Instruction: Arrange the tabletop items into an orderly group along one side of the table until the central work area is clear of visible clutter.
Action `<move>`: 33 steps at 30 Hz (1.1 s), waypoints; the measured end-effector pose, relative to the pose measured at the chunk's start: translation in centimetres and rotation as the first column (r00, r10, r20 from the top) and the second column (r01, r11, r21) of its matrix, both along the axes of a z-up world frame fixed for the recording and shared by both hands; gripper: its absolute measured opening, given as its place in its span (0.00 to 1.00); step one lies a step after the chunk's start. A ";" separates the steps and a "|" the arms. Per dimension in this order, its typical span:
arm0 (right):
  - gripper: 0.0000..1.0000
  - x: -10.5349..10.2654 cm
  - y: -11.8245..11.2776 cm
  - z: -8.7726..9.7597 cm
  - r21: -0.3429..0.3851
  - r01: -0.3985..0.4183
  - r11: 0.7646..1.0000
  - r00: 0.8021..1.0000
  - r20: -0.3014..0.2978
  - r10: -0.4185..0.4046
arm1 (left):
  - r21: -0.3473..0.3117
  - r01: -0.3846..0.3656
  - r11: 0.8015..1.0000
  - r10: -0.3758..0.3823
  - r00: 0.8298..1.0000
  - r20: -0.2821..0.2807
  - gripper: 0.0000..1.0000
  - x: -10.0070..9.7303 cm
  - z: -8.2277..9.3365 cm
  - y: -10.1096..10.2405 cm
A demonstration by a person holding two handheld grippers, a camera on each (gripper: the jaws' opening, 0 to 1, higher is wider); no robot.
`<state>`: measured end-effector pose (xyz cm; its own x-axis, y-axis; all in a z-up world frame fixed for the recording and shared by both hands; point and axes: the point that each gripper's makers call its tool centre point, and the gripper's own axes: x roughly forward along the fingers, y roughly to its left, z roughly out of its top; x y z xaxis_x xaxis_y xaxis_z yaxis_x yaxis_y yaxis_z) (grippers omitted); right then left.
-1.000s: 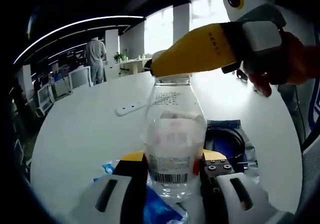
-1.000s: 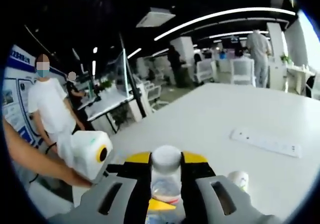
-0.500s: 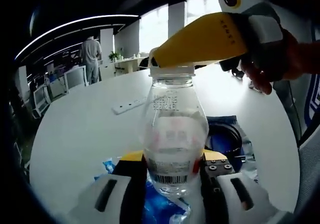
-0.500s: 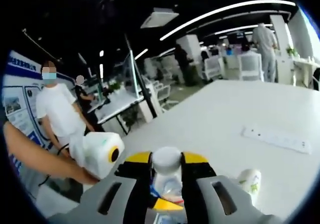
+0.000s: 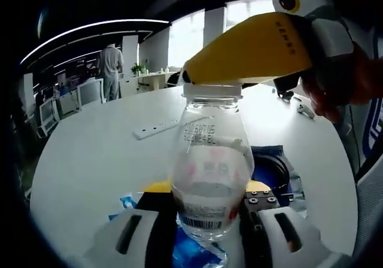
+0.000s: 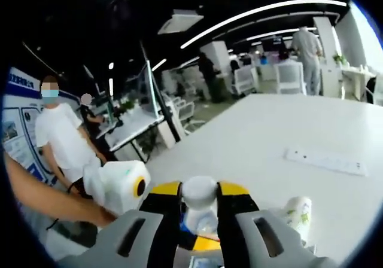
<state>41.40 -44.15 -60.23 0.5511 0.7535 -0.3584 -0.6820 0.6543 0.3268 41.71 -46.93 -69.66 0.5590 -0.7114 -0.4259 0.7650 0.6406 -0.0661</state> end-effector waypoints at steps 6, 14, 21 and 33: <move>0.33 -0.2 -0.3 0.4 0.044 -0.007 0.999 1.000 0.030 0.005 | 0.009 0.044 0.999 -0.045 0.998 0.034 0.37 -0.1 0.0 -0.3; 0.38 -0.7 -2.2 1.6 0.075 -0.005 0.997 0.997 0.075 -0.001 | -0.037 0.079 0.996 -0.078 0.997 0.024 0.36 -0.2 0.0 -0.3; 0.51 -2.2 -5.0 0.9 0.067 -0.002 0.998 0.995 0.098 -0.005 | -0.072 0.107 0.992 -0.105 0.994 0.026 0.36 -0.4 0.4 -0.8; 0.73 -4.7 -6.3 -0.6 -0.033 -0.050 0.998 0.982 0.180 0.055 | -0.102 0.138 0.985 -0.135 0.990 0.039 0.36 -0.8 1.8 -0.7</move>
<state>36.68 -50.45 -60.81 0.5687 0.7742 -0.2778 -0.7619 0.6231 0.1768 40.92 -47.63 -67.89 0.4656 -0.8214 -0.3293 0.8476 0.5209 -0.1009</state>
